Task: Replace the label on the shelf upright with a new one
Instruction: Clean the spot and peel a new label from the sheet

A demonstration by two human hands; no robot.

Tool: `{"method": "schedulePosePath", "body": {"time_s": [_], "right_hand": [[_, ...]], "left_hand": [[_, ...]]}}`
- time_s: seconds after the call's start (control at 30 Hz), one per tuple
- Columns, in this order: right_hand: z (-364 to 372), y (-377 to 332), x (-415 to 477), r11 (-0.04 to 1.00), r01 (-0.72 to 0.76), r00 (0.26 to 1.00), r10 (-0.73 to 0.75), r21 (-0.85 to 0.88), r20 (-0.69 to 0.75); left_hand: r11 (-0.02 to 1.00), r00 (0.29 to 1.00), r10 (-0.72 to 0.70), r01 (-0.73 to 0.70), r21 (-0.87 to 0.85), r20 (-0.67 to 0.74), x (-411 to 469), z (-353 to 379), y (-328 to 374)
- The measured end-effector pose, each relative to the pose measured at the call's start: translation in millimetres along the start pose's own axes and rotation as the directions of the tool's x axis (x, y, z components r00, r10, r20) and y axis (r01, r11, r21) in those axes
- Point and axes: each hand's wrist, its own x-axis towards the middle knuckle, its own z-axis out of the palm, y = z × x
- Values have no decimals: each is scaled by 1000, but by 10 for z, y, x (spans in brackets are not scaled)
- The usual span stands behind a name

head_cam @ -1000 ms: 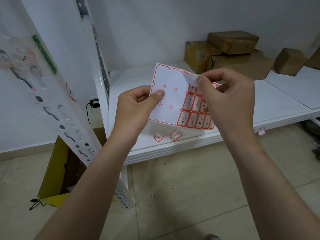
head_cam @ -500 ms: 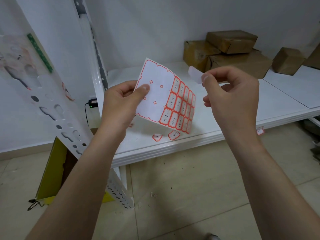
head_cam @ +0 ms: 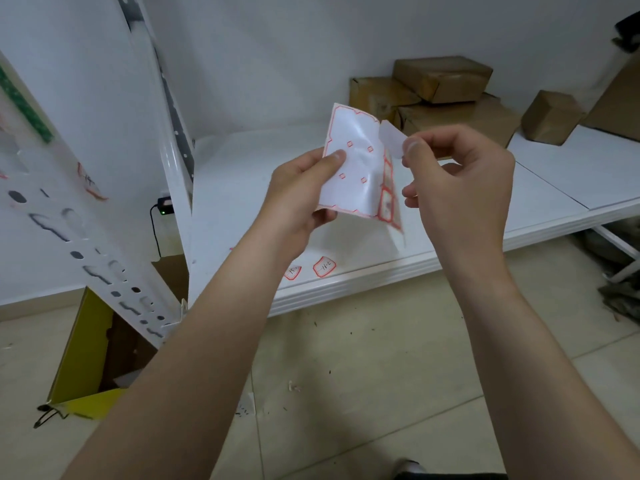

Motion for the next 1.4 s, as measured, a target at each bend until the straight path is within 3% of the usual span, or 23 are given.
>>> {"method": "schedulePosePath", "body": {"time_s": [0.27,0.5,0.7,0.87,0.97,1.07,1.13,1.27,1.4], "right_hand": [[-87,10,59,1000,-30,999,30,9,-35],[-104,21,69,999,-48,999,48,-12,-25],[-55,19,39,997,-72,997,72,-12,26],[69,-54,-9,997,-71,995,70,9,69],[182,-172,-78,999,-41,993,37,35,111],[316,-326,-149,997,-19,991,10,71,130],[415,-436,-217,995,-14,990,0,101,139],[625,-636,-395,988,-15,987,-10,153,157],[791,-805,-544,984,-23,988,-4,175,154]], "left_hand": [[979,983,-168,175,107,-71,384,394,-141],[963,975,-168,194,189,-144,521,323,-168],[942,988,3,48,333,-152,531,98,75],[908,985,157,-117,403,-68,327,-6,313],[771,917,398,-342,537,13,91,-78,469],[543,766,624,-566,620,154,-219,-238,654],[458,697,694,-620,637,180,-397,-389,757],[426,641,758,-625,654,120,-678,-682,889],[432,667,736,-597,675,119,-980,-940,966]]}}
